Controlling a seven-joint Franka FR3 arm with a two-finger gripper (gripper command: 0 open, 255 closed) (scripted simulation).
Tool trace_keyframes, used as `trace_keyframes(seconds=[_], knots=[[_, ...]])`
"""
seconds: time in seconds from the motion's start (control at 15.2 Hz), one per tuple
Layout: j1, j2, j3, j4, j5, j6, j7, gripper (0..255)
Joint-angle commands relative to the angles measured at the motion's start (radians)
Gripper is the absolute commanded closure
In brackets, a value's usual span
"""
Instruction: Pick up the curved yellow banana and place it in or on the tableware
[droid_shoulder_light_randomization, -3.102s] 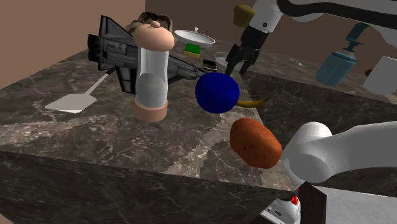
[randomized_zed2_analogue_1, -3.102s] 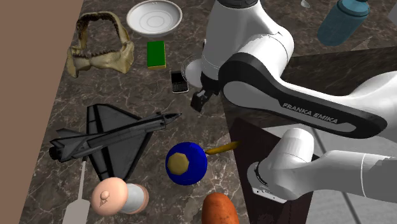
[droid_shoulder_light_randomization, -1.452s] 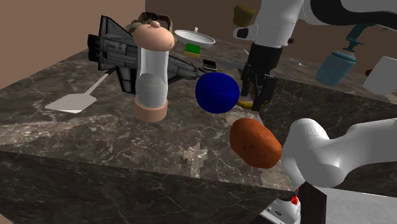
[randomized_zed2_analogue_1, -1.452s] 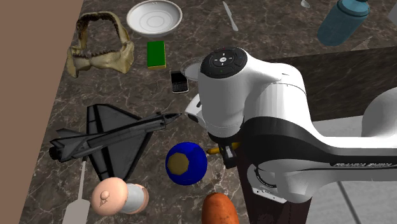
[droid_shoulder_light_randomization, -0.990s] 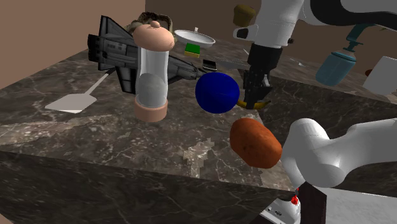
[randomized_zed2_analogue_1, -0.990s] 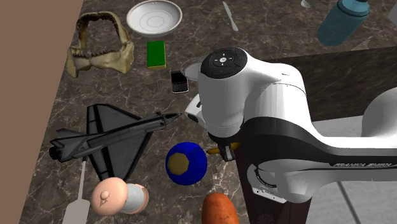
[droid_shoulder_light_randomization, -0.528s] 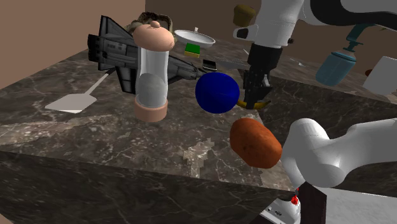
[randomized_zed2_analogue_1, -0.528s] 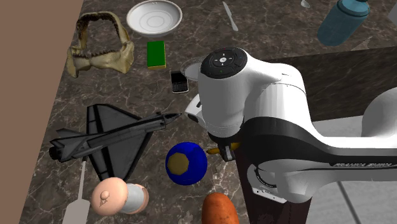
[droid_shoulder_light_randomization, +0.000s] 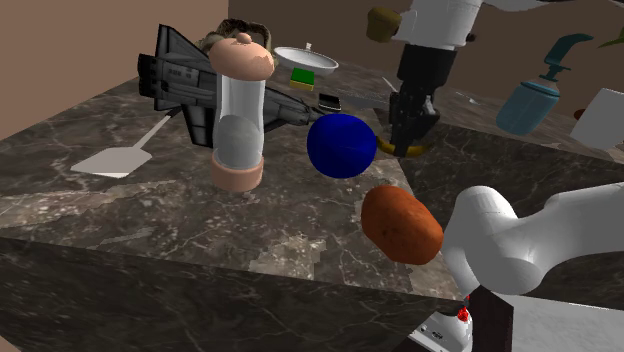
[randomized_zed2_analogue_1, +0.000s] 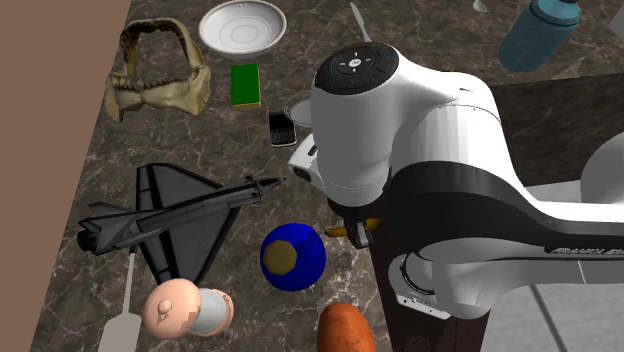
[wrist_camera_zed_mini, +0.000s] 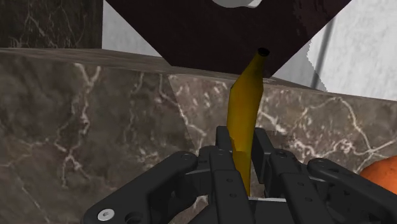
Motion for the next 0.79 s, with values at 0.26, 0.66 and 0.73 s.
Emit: trace_keyframes(seconds=[0.26, 0.66, 0.73], knots=[[0.001, 0.034, -0.002, 0.108, 0.0, -0.073, 0.005, 255], [0.003, 0.075, -0.003, 0.219, 0.001, -0.143, 0.011, 255], [0.003, 0.082, -0.004, 0.238, 0.002, -0.155, 0.012, 255]])
